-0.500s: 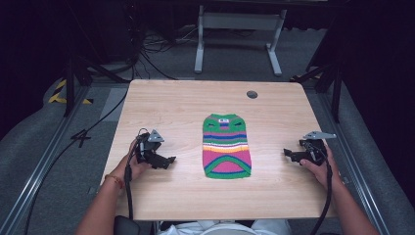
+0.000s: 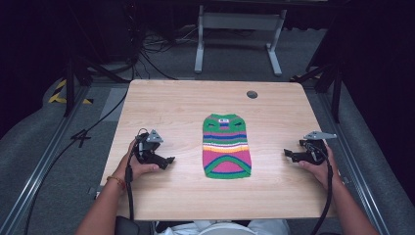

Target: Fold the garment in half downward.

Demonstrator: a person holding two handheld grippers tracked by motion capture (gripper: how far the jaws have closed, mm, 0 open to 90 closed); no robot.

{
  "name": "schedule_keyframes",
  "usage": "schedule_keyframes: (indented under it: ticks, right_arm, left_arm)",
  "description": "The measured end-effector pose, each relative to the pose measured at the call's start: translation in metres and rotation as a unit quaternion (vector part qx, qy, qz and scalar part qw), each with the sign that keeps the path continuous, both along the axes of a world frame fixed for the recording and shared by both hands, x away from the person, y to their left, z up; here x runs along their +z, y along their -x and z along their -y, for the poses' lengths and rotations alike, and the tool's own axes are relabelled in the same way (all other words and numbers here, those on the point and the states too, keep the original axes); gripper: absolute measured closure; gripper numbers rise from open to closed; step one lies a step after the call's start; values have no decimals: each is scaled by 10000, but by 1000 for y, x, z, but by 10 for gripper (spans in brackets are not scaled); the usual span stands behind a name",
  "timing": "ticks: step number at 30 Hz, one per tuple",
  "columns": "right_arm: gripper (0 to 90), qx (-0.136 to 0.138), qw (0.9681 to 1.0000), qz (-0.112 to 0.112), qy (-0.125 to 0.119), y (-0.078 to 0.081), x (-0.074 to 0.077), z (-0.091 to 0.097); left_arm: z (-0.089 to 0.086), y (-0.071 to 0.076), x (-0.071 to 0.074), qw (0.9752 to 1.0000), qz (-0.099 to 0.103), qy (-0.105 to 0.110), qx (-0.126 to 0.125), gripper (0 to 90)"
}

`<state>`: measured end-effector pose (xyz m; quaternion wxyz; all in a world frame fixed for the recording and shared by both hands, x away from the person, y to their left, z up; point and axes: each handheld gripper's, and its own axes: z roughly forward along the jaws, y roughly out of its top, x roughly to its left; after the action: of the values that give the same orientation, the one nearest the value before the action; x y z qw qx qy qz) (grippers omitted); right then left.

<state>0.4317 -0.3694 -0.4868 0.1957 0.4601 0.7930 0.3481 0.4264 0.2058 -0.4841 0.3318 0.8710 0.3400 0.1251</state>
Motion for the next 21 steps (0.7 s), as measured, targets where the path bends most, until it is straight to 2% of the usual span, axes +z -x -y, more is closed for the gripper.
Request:
schedule_keyframes:
  ticks: [3,6,7,8,10,12,13,14,15,16,18,21]
  right_arm:
    - [169,54,10000,-43,21,-1,1,0]
    - [272,124,9999,-63,52,-3,4,-1]
    - [274,151,9998,-80,62,-4,6,-2]
    - [296,207,9997,4,112,-6,10,-6]
    - [292,258,9996,-15,121,-8,12,-8]
    - [306,353,9993,-31,148,-13,19,-17]
    - [310,419,9989,-2,210,-16,24,-23]
    - [310,499,9985,14,245,-18,28,-27]
    - [311,551,9981,53,286,-21,32,-32]
    - [313,583,9978,86,320,-25,35,-37]
    - [320,672,9971,105,342,-34,41,-47]
    - [349,819,9961,163,295,-46,47,-60]
  left_arm:
    - [-1,0,0,10000,-14,-16,-22,7]
    - [-2,-3,3,9999,-69,-111,-11,14]
    - [-3,-5,5,9999,-99,-69,62,52]
    - [-4,-8,6,9999,-88,-18,113,137]
    - [-6,-13,8,9999,-136,-51,89,161]
    - [-8,-22,12,9995,-288,-126,44,202]
    - [-8,-25,13,9995,-291,-102,40,226]
    - [-7,-28,15,9998,-162,-125,70,239]
    - [-7,-32,18,9996,-248,-158,44,239]
    - [-5,-35,18,9996,-253,-57,76,239]
    - [2,-45,25,9997,-221,27,51,243]
    - [14,-56,32,9999,-93,24,-41,250]
